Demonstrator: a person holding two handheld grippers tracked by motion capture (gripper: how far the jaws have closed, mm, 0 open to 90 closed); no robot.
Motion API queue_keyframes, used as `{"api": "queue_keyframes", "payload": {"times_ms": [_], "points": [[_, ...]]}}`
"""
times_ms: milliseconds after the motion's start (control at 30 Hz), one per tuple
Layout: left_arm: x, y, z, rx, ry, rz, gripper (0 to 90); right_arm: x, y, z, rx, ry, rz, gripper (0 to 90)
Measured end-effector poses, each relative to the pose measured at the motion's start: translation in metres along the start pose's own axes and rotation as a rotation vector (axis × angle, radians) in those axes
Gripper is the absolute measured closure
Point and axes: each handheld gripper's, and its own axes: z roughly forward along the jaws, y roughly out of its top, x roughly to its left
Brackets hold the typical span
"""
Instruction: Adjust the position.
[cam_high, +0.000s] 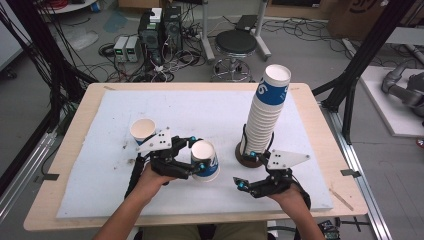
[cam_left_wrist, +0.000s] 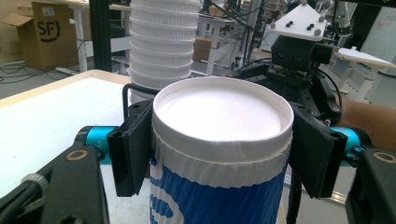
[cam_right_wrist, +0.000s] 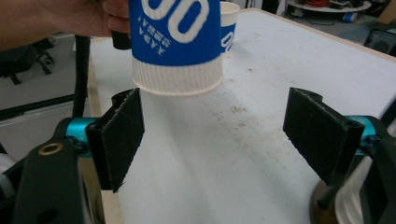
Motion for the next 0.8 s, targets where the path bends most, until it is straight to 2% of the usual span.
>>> {"api": "queue_keyframes", "payload": {"times_ms": [500,667,800], "points": [[-0.004,-0.003,0.002,-0.006,-0.044,0.009,29.9,0.008,0.01,0.025,-0.011,0.08,-0.012,20.9],[-0.009,-0.001,0.005,0.013,-0.051,0.04,29.9,0.008,0.011,0.034,-0.028,0.135,0.006,20.5],[-0.013,0.002,0.008,0.02,-0.062,0.059,30.0,0.008,0.012,0.04,-0.042,0.148,-0.003,19.6]]}}
